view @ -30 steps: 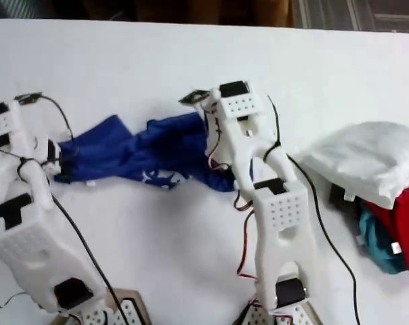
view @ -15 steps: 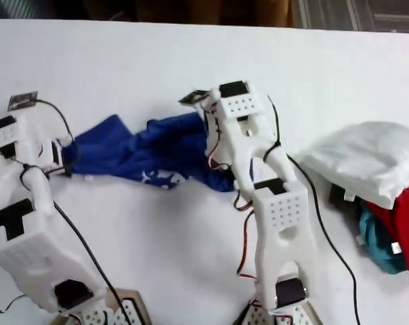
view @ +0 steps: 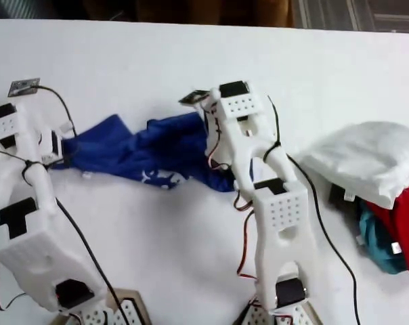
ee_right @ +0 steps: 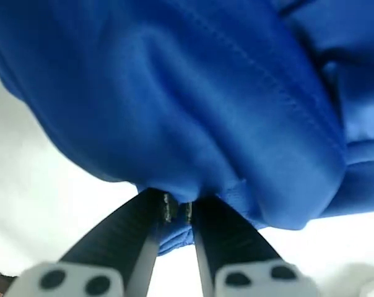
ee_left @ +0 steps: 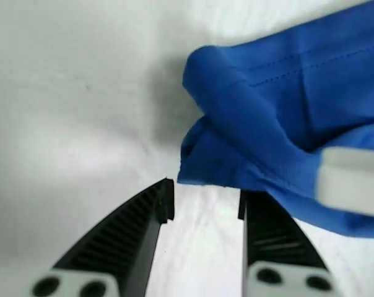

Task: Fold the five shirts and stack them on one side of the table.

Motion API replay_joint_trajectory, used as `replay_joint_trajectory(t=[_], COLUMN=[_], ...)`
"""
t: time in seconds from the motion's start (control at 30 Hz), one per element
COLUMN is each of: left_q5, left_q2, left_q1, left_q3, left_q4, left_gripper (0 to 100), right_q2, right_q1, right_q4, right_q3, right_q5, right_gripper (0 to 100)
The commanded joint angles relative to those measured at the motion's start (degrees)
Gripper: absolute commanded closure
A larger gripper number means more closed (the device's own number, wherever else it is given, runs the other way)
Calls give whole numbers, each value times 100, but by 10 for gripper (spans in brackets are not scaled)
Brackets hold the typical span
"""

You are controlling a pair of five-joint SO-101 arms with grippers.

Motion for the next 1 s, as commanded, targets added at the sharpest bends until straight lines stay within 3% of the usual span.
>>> replay_joint_trajectory(t=[0.0,0.1,0.33,0.57,0.9,0.97], left_q5=[-53,-26,-26,-18,-9,-9], left_q2=[-448,-448,-440,-440,-431,-431], left_q1=[193,202,220,220,721,870], left_q3=[-453,-532,277,989,1560,1640], left_q4=[519,484,-730,-1354,-1741,-1758], left_gripper=[808,808,808,808,815,858], right_q2=[-84,-180,-435,-453,-453,-453], right_q1=[-40,-40,-40,-22,-40,-40], right_q4=[127,127,127,127,127,127], right_q3=[-229,-229,-202,-193,-229,-229], right_q5=[-18,-18,-9,-9,-9,-9], right_gripper=[981,981,981,981,981,981])
